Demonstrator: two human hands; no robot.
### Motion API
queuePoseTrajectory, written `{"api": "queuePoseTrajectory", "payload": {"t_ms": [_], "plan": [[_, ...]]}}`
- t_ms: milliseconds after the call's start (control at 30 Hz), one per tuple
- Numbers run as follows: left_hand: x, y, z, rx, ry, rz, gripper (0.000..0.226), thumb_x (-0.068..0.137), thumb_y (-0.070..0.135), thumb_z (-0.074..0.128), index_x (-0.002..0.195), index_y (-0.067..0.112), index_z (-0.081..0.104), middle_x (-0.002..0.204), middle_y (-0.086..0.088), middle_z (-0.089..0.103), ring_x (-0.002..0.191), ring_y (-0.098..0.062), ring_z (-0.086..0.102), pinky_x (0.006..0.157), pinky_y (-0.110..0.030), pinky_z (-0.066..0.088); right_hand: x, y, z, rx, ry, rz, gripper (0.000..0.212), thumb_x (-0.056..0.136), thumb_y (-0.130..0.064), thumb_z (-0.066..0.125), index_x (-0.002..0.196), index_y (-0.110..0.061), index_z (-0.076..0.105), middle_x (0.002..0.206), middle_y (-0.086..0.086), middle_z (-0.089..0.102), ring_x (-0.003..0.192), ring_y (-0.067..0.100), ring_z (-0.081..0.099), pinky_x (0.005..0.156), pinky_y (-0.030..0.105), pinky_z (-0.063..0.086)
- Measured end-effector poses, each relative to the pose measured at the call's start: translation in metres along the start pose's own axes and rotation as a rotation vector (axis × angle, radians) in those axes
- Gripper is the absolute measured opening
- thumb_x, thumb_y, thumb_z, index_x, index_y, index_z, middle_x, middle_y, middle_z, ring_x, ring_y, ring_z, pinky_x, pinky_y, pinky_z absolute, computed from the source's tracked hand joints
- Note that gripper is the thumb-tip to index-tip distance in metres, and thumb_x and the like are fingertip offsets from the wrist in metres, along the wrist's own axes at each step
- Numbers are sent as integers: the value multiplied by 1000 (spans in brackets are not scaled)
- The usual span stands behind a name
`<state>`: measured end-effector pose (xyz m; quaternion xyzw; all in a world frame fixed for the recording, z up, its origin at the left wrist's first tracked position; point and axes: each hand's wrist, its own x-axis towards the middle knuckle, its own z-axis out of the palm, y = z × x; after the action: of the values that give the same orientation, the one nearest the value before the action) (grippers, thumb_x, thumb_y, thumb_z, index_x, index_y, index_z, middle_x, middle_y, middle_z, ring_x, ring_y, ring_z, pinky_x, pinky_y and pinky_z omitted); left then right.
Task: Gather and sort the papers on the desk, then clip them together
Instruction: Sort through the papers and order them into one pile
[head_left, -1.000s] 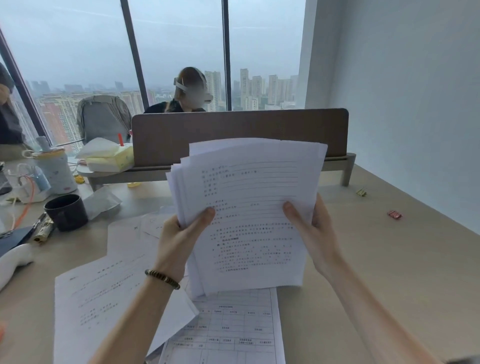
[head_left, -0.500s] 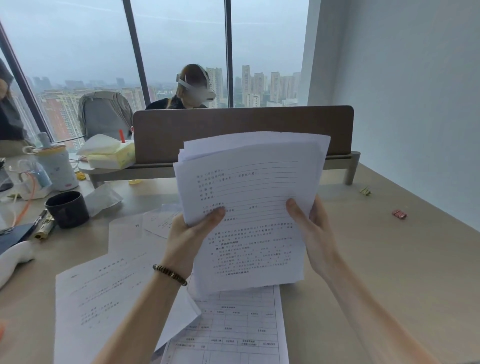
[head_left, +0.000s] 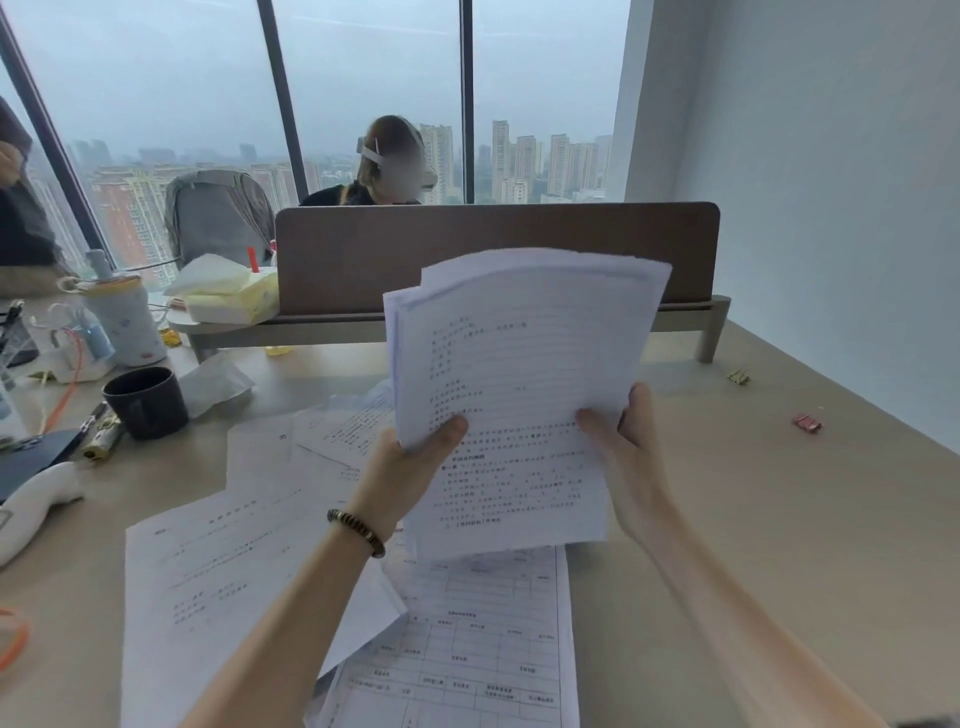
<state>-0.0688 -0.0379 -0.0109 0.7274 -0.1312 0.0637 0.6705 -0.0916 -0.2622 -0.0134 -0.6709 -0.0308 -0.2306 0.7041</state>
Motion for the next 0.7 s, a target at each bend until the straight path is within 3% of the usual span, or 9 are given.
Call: {"api": "queuePoseTrajectory", "payload": {"t_ms": [167, 233, 367, 433, 533, 633, 700], "plan": [[3, 16, -12, -27, 137, 43, 10, 91, 22, 66, 88, 30, 70, 78, 14, 76, 75, -4, 73, 69, -29, 62, -2, -27, 9, -79, -30, -110, 20, 96, -8, 63, 100, -24, 51, 89, -6, 68, 76, 4, 68, 62, 21, 54], [1, 20, -22, -75, 181, 29, 7, 91, 20, 66, 91, 24, 72, 85, 8, 77, 81, -10, 74, 69, -29, 62, -9, -28, 14, -184, -47, -68, 12, 98, -28, 63, 106, -26, 55, 95, -10, 69, 83, 5, 69, 64, 24, 56], [-4, 18, -52, -184, 246, -103, 12, 92, 21, 65, 97, 13, 73, 92, -1, 78, 83, -18, 76, 67, -33, 62, -19, -15, 14, -644, -131, 178, 40, 96, -65, 40, 108, -30, 55, 99, -10, 65, 84, -1, 57, 66, 26, 43], [-8, 11, -73, -178, 250, -204, 14, 95, 21, 62, 99, 10, 70, 94, -5, 76, 83, -22, 74, 66, -33, 61, -22, -3, 10, -824, -264, 315, 62, 91, -74, 29, 121, -26, 54, 116, -2, 62, 99, 14, 60, 78, 32, 45], [-15, -15, -108, -91, 236, -405, 24, 98, 22, 58, 110, 2, 64, 100, -15, 71, 85, -30, 69, 65, -35, 62, -27, 11, 7, -1024, -406, 490, 80, 94, -73, 26, 144, -13, 42, 135, 9, 55, 114, 29, 59, 84, 34, 44], [-31, -56, -137, 33, 252, -587, 33, 97, 24, 58, 117, -2, 62, 107, -21, 70, 91, -36, 68, 83, -47, 57, -37, 22, 5, -1136, -521, 488, 82, 86, -68, 57, 143, -12, 37, 127, 6, 57, 91, 22, 61, 71, 31, 48], [-41, -82, -151, 116, 247, -660, 37, 94, 32, 62, 118, 3, 64, 110, -20, 72, 96, -39, 70, 92, -56, 54, -44, 28, 7, -1105, -590, 461, 86, 80, -47, 76, 147, -16, 30, 127, 3, 58, 93, 17, 56, 75, 30, 49]]}}
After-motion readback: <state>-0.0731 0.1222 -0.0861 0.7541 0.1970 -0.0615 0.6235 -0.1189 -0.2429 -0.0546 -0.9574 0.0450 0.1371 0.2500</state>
